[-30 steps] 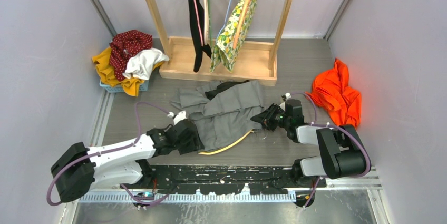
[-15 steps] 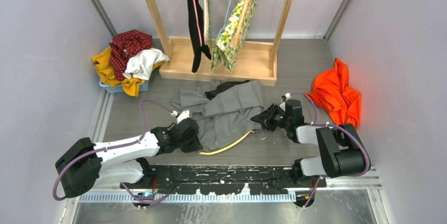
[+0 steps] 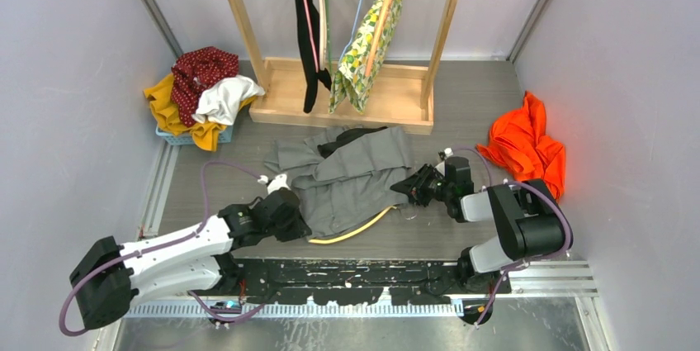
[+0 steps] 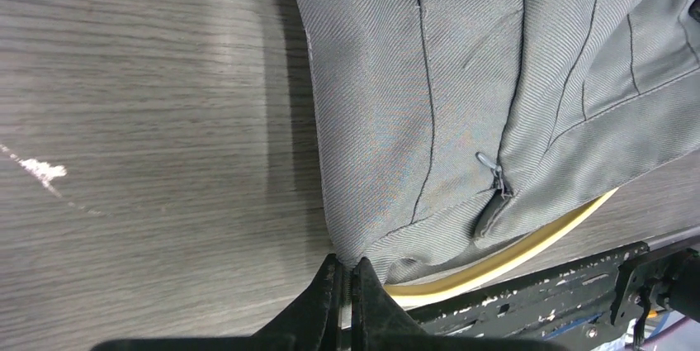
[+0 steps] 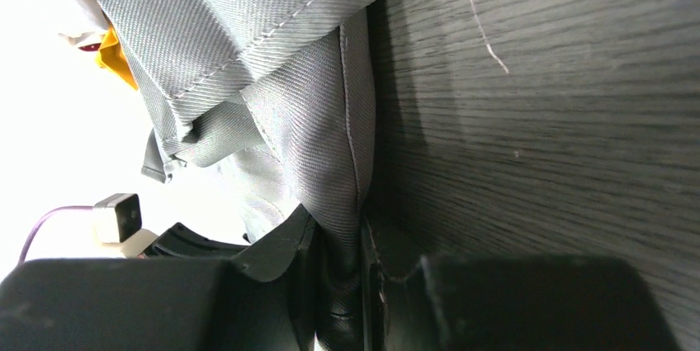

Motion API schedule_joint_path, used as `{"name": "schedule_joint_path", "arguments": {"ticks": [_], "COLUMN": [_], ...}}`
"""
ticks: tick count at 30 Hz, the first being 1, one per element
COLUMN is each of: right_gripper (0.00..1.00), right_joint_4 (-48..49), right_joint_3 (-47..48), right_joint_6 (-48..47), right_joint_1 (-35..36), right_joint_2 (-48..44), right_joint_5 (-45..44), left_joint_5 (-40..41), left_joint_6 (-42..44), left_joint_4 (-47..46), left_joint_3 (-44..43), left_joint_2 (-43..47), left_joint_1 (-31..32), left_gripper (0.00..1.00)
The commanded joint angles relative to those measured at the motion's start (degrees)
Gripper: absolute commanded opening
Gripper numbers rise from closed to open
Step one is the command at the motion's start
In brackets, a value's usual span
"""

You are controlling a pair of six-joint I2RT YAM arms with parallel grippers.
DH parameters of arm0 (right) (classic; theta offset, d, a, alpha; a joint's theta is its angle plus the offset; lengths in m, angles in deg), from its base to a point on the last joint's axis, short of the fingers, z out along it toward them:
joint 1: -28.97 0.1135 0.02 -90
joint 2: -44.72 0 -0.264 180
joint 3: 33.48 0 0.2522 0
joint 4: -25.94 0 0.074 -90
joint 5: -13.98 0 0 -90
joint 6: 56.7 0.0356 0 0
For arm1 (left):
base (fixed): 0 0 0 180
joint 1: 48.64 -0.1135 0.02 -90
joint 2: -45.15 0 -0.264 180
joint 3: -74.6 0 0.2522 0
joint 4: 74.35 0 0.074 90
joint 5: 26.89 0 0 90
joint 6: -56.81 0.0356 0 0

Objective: Place the skirt on the hanger
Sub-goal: Hang the skirt on the hanger.

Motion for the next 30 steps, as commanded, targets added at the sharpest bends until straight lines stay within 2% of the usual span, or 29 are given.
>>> {"name": "schedule_joint_path", "arguments": {"ticks": [1,3,5,9,11,12,16,19,27,30], "right_gripper": [0.01,0.03,0.22,0.39,0.54,0.58,0.6,0.54,0.54,0.54], "right_joint_4": [8.0,8.2,6.6,-7.7,-16.1,-19.2,-30.4,-38.0,-52.8,-56.6], "right_joint_3": [0.0,0.2,0.7,3.2,4.5,5.2,6.9,6.5,8.7,9.7], "right_joint_6": [2.1,2.0,1.2,-6.8,-10.6,-12.2,-16.7,-19.3,-17.8,-17.4], "right_joint_1": [-0.7,-0.8,-0.7,-0.7,-0.7,-0.7,-0.7,-0.7,0.9,5.9], "right_joint_2": [0.7,0.2,-1.4,-8.5,-12.3,-13.9,-19.6,-25.3,-40.4,-40.0], "right_joint_5": [0.5,1.1,0.8,-0.7,-1.7,-1.9,-3.2,-3.9,-5.2,-5.5], "left_joint_5": [1.7,1.6,1.4,1.2,1.2,1.2,0.8,0.5,0.4,0.4], "left_joint_6": [-0.8,-1.1,-1.3,-1.4,-1.2,-1.1,-0.9,-0.6,0.0,0.2], "left_joint_4": [5.7,6.4,6.4,5.3,4.7,4.4,2.4,1.7,0.9,0.4], "left_joint_3": [1.4,2.1,2.5,2.8,2.6,2.7,2.5,2.1,1.9,2.1], "left_joint_2": [4.9,6.6,7.2,6.5,5.9,5.5,3.8,2.9,2.5,2.7], "left_joint_1": [-0.2,-0.1,-0.2,-0.2,-0.2,-0.2,-0.1,-0.1,-0.1,-0.2], "left_gripper": [0.0,0.0,0.0,0.0,0.0,0.0,0.0,0.0,0.0,0.0]}}
